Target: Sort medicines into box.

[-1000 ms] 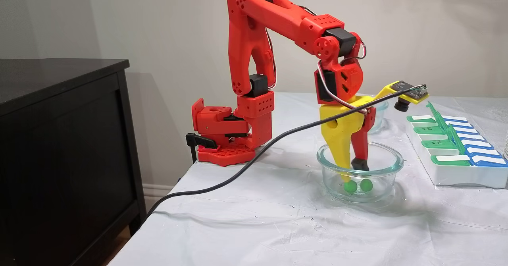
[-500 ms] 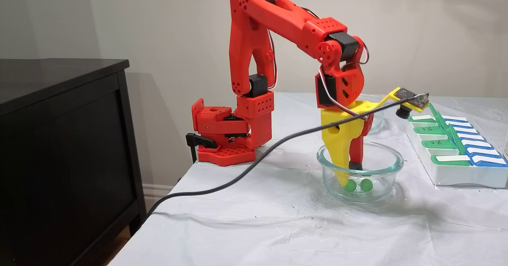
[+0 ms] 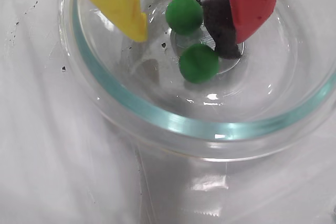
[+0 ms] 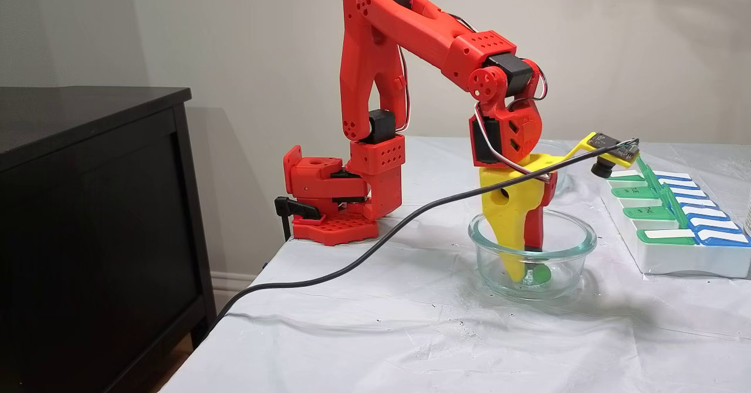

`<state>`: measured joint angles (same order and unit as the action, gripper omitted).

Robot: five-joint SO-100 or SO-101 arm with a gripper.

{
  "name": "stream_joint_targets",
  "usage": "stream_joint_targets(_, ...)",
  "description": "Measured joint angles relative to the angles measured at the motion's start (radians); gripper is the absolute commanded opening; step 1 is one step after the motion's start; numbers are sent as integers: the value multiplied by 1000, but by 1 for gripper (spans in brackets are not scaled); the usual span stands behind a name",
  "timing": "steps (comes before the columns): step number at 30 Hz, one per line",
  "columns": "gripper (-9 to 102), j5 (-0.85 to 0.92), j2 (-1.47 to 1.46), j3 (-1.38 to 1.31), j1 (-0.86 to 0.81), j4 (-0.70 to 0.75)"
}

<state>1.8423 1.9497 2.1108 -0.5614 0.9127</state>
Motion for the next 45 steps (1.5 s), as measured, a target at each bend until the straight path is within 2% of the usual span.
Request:
stream_joint_targets(10,22,-20,0,0,5,52)
stream_joint_targets(20,15,-51,-2,0,5,46)
stream_joint_targets(38,14,-95,-40,0,14,58)
stream_joint_targets(40,11,-104,-46,0,14,58)
stream_joint_targets(42,1,-110,-48,0,14,58)
stream_joint_targets(45,0,-133,-48,6,14,31)
